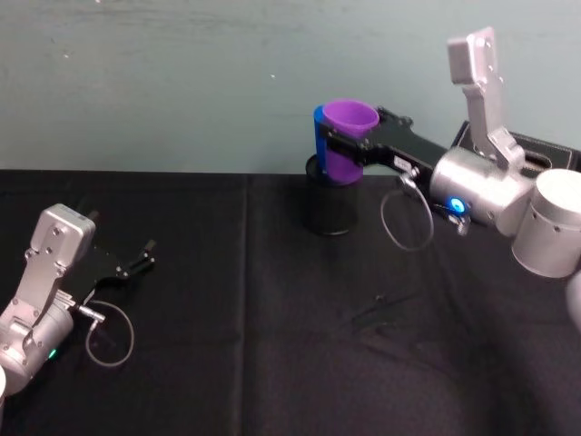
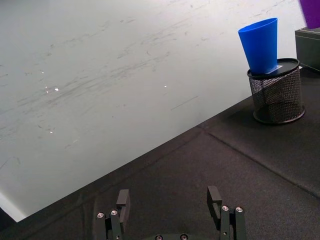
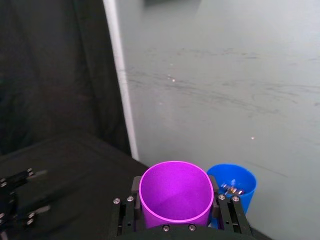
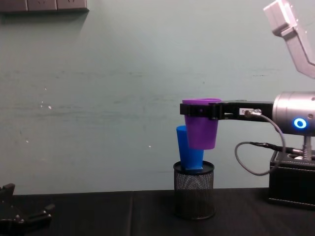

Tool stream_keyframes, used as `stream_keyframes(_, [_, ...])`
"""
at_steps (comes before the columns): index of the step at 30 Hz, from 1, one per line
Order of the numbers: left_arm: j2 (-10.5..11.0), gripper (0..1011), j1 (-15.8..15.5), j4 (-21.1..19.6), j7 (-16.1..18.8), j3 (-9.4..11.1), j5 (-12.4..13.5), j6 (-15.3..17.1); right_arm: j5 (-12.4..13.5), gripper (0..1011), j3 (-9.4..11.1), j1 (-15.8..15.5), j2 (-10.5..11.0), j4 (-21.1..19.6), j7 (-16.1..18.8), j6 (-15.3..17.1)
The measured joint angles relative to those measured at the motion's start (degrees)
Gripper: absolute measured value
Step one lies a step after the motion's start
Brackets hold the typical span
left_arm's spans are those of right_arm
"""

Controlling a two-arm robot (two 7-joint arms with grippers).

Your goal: Pick up one cup with a gripper and tap it against the other cup.

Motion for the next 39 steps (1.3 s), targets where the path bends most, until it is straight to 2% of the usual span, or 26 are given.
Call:
stream_keyframes(8, [0.0,1012,0.0,0.0,0.0,0.0,0.0,0.0,2.71,748,0.14,-4.35,3.84,-6.67,1.96,0.83])
stream_keyframes(9, [0.0,1011,0.0,0.0,0.0,0.0,0.0,0.0,2.71,748,0.14,-4.35,3.84,-6.67,1.96,0.83])
stream_keyframes(15, [0.0,1011,0.0,0.0,0.0,0.0,0.0,0.0,5.16,748,0.43,-7.5,7.22,-10.25,4.98,0.02])
stream_keyframes(24, [0.0,1011,0.0,0.0,0.0,0.0,0.0,0.0,7.47,748,-0.19,-9.84,10.71,-11.56,8.73,-1.82])
stream_keyframes(39, [0.0,1011,0.0,0.0,0.0,0.0,0.0,0.0,8.9,748,-2.48,-10.47,12.59,-11.28,10.21,-4.21])
